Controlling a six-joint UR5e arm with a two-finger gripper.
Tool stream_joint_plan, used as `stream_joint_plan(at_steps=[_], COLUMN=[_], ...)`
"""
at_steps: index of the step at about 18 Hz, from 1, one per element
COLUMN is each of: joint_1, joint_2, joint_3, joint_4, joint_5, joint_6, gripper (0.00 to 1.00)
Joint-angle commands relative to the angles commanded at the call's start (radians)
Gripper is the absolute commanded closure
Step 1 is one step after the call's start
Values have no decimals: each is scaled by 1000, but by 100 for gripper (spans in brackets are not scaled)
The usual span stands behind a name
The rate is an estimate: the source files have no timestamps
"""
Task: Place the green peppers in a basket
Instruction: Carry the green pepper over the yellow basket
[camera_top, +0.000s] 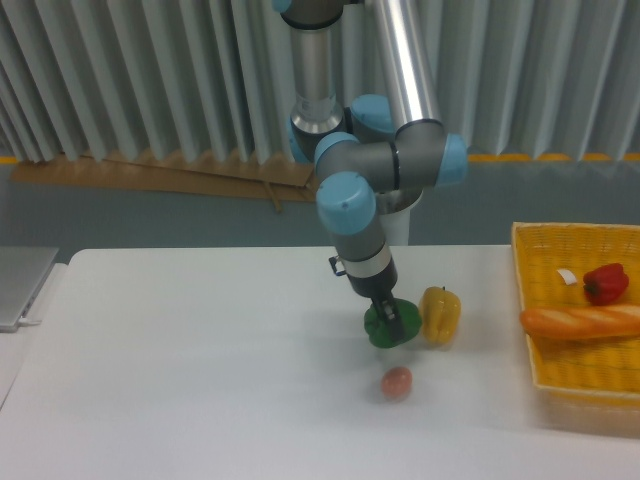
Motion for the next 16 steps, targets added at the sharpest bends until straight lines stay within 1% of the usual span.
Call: stream_joint_plan(at_steps=[3, 4, 6, 10, 13, 16], joint_1=[29, 38, 71, 146, 222, 296], joint_2=[38, 48, 72, 95, 98, 91], joint_3=[38, 46, 46, 46, 46, 48], joint_4=[-92, -106, -112, -129, -129, -121], joint_5=[-3, -3, -11, -28, -49, -64], joint_6=[44, 67, 110, 250, 392, 501], gripper=[53, 53, 53, 53, 53, 53])
